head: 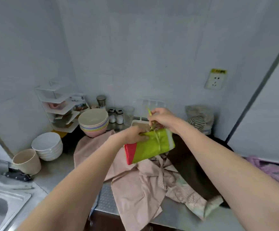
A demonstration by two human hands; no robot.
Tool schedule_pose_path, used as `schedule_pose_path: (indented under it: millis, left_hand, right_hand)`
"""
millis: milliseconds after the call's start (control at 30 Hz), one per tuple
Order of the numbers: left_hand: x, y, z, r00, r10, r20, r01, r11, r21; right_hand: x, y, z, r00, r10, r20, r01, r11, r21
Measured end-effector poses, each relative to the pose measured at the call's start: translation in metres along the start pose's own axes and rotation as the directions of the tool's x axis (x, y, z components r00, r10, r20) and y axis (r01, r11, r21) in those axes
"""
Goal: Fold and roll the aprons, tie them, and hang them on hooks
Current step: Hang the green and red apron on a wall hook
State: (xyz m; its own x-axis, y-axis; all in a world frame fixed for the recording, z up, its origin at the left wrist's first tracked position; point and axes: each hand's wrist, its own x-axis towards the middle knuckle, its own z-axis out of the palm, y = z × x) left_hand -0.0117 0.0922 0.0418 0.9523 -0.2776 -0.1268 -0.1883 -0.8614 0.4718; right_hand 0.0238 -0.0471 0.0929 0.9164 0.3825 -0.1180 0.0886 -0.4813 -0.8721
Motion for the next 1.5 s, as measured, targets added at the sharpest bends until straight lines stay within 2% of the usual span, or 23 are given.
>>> schedule_pose_path:
  millis: [67,133,233,400,467,533,633,733,833,900,967,1033,1100,1167,1233,1333,1400,1500]
  left_hand:
    - [0.018,0.041,-0.015,0.995,0.103,-0.010,-0.102,0.994,0.027]
    - [0.031,0.074,-0.027,0.987,0.161,-0.010,-0.161,0.987,0.026]
    - [0.050,0.127,-0.035,0.963,0.268,-0.002,-0.267,0.962,0.053]
    - [0.069,0.184,-0.031,0.932,0.362,0.002,-0.362,0.932,-0.016]
    - [0.082,0.213,-0.024,0.924,0.381,-0.013,-0.381,0.923,-0.059]
    - [0.090,0.241,-0.022,0.929,0.368,-0.034,-0.368,0.911,-0.189]
    - [0.103,0.285,-0.024,0.951,0.307,-0.028,-0.272,0.792,-0.547]
    - [0.127,0.340,-0.021,0.935,0.341,-0.098,-0.310,0.652,-0.692]
    - [0.154,0.401,-0.018,0.894,0.318,-0.315,-0.447,0.613,-0.652]
    - [0.168,0.435,-0.021,0.834,0.337,-0.437,-0.543,0.641,-0.543]
    - [0.180,0.471,-0.027,0.759,0.403,-0.512,-0.629,0.657,-0.415]
    - [0.191,0.500,-0.036,0.697,0.427,-0.576,-0.672,0.670,-0.316]
    - [0.201,0.523,-0.049,0.682,0.412,-0.604,-0.669,0.686,-0.287]
    - [0.208,0.535,-0.065,0.671,0.420,-0.611,-0.671,0.694,-0.260]
    - [0.213,0.541,-0.082,0.649,0.420,-0.634,-0.688,0.681,-0.253]
    - [0.215,0.543,-0.103,0.620,0.390,-0.680,-0.720,0.628,-0.295]
    - [0.220,0.544,-0.119,0.608,0.384,-0.695,-0.730,0.614,-0.300]
    - [0.235,0.543,-0.142,0.583,0.367,-0.725,-0.739,0.610,-0.286]
  right_hand:
    - [-0.018,-0.003,-0.041,0.998,-0.015,-0.053,0.009,0.994,-0.112]
    - [-0.026,-0.003,-0.068,1.000,0.000,-0.021,-0.006,0.965,-0.261]
    - [-0.054,0.000,-0.117,0.999,0.018,-0.045,-0.038,0.870,-0.492]
    - [-0.092,0.016,-0.174,0.994,0.104,-0.017,-0.093,0.794,-0.601]
    - [-0.105,0.026,-0.204,0.994,0.088,-0.060,-0.106,0.752,-0.651]
    - [-0.117,0.032,-0.237,0.988,0.042,-0.151,-0.135,0.715,-0.686]
    - [-0.139,0.039,-0.303,0.962,-0.037,-0.270,-0.165,0.711,-0.684]
    - [-0.164,0.040,-0.375,0.925,-0.125,-0.360,-0.176,0.699,-0.694]
    - [-0.181,0.039,-0.438,0.881,-0.200,-0.428,-0.160,0.725,-0.670]
    - [-0.186,0.035,-0.466,0.870,-0.213,-0.445,-0.111,0.793,-0.599]
    - [-0.193,0.027,-0.489,0.855,-0.246,-0.457,0.005,0.885,-0.466]
    - [-0.197,0.016,-0.505,0.806,-0.301,-0.509,0.108,0.921,-0.375]
    - [-0.201,0.004,-0.526,0.743,-0.340,-0.576,0.187,0.932,-0.309]
    - [-0.202,-0.009,-0.546,0.693,-0.379,-0.614,0.180,0.915,-0.362]
    - [-0.201,-0.024,-0.558,0.633,-0.469,-0.616,0.142,0.853,-0.503]
    - [-0.191,-0.043,-0.563,0.452,-0.622,-0.640,0.174,0.765,-0.620]
    - [-0.179,-0.052,-0.567,0.344,-0.666,-0.662,0.158,0.736,-0.658]
    - [-0.153,-0.065,-0.581,0.237,-0.665,-0.708,0.093,0.741,-0.665]
